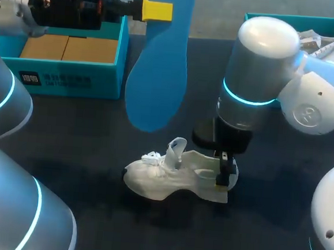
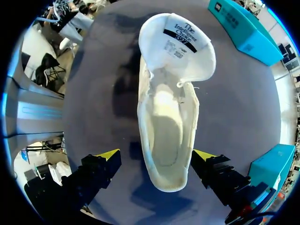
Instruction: Take the shoe out of the shoebox, open the shoe tongue, remove and reinsert the insole, then place the shoe into the shoebox
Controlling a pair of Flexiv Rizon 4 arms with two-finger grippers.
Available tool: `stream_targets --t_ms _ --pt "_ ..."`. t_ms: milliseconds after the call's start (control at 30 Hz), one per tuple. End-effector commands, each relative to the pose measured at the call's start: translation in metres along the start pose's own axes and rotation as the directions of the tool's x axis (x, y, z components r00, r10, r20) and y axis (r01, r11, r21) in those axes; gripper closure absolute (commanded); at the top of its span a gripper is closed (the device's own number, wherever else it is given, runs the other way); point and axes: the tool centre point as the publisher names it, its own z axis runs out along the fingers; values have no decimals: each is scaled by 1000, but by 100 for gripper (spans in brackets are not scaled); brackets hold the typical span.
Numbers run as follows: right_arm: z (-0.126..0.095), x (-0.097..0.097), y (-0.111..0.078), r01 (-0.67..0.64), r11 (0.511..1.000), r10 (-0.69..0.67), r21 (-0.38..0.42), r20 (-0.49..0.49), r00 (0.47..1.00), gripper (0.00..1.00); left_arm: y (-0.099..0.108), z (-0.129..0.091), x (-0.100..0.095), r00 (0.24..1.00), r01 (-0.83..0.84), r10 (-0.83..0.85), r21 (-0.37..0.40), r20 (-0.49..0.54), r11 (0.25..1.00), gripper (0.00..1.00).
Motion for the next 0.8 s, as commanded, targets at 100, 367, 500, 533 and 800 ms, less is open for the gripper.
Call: stream_targets --t_ms 100,367,500,533,800 --pt "-8 -4 -3 3 1000 -3 -1 8 1000 0 0 2 -1 1000 0 0 1 -2 1000 100" --pt "-19 -24 13 25 999 -26 26 29 999 0 0 2 -1 1000 0 0 1 -2 1000 100" --pt "-20 -29 25 34 999 -36 32 45 998 0 0 2 -1 1000 0 0 1 -2 1000 100" --pt "-19 -30 27 34 999 -35 34 49 998 0 0 2 -1 1000 0 0 1 -2 1000 100" --pt "-1 -32 36 14 998 -17 55 62 998 0 0 2 -1 1000 0 0 1 -2 1000 100"
